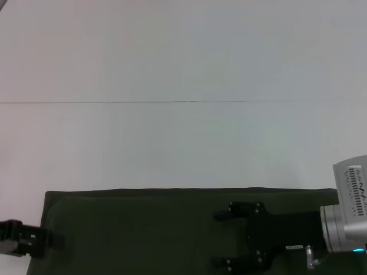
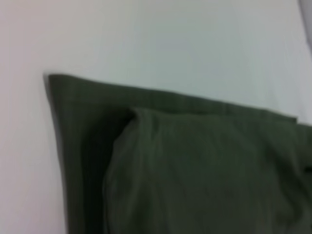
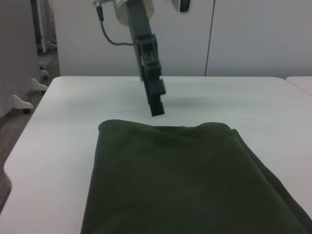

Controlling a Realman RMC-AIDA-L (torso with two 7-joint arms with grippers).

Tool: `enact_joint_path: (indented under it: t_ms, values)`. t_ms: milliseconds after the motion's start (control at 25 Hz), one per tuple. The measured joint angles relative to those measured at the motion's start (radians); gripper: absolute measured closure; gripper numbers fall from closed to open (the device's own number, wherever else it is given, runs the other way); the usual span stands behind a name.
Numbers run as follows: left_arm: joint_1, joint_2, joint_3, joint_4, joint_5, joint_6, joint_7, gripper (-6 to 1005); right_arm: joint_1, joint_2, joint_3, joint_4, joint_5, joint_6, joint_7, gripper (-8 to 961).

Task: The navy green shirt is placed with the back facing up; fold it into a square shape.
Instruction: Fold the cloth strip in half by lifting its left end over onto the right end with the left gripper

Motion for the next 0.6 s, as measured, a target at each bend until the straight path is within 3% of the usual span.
enact_joint_path:
  t_ms: [160, 600]
  values:
    - [0.003, -0.011, 0.063, -0.026, 0.000, -0.067, 0.017, 219, 0.000, 0.000, 0.000, 0.004, 0.000, 0.006, 0.002, 48]
    - [0.004, -0.014, 0.067, -0.042, -0.001, -0.138, 0.012, 219, 0.004, 0.000, 0.003, 0.010, 0.000, 0.016, 0.005, 48]
